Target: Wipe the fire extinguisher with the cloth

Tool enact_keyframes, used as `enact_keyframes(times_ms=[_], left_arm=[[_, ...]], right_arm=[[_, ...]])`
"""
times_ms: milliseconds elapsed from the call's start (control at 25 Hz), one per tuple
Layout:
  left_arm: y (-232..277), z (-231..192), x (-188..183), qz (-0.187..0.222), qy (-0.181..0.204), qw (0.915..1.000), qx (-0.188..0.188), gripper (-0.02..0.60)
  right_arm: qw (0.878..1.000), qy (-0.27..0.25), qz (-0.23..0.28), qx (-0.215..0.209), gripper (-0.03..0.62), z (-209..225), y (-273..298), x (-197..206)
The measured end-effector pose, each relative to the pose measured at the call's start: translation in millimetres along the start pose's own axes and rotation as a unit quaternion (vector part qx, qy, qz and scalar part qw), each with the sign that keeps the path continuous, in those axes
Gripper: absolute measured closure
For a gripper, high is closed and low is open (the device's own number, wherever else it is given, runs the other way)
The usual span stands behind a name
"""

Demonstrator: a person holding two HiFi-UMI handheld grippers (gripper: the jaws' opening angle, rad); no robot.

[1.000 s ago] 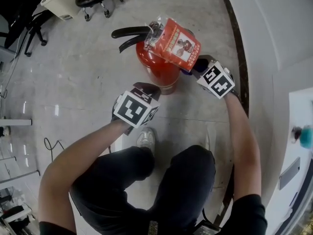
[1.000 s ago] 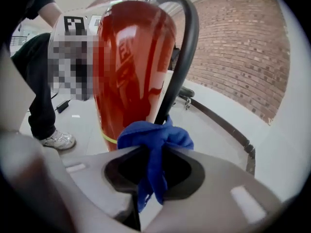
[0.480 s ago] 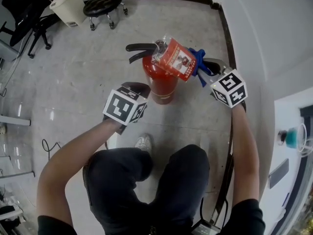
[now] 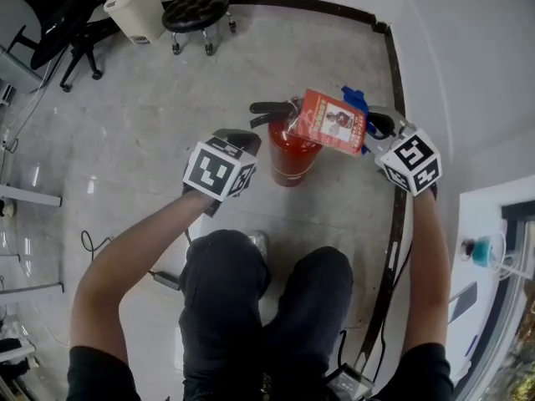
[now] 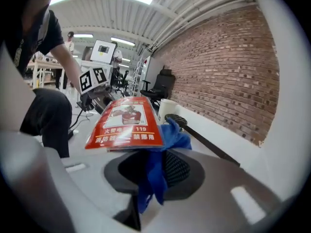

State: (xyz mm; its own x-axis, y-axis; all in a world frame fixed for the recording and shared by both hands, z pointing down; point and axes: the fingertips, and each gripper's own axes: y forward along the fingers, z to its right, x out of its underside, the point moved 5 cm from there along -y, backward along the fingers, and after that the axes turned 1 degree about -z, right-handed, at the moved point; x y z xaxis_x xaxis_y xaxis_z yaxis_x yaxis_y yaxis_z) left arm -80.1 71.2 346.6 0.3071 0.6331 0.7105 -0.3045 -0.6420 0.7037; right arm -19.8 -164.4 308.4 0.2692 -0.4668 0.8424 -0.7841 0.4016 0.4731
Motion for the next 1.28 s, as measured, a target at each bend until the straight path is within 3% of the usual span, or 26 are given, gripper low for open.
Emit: enact_keyframes(times_ms=[360,720,960,1280], left_arm=[[-59.2,-14.0,-29.1,-0.031,-0.019,0.9993,0.012,0.575],[-136.4,11.9,-102.5,-0.016,-0.010,0.9990,0.041,0.575],[-179.3,46.4,-149.5,-0.003,0.009,0.9979,0.064,0.575],[-245.4,77.5,-211.9,0.037,0.015,0.9963,0.076,0.575]], right_arm=[[0.992,0.104,-0.006,-0.066,0.511,-39.8,0.7,-59.0],[0.967,0.251,0.023,-0.035,0.511,-61.0,-55.1,-146.7],[0.957,0.285,0.041,-0.016,0.511,-61.2,-109.0,-204.7],[0.953,0.293,0.066,0.031,0.511,-56.1,-186.5,-274.1]])
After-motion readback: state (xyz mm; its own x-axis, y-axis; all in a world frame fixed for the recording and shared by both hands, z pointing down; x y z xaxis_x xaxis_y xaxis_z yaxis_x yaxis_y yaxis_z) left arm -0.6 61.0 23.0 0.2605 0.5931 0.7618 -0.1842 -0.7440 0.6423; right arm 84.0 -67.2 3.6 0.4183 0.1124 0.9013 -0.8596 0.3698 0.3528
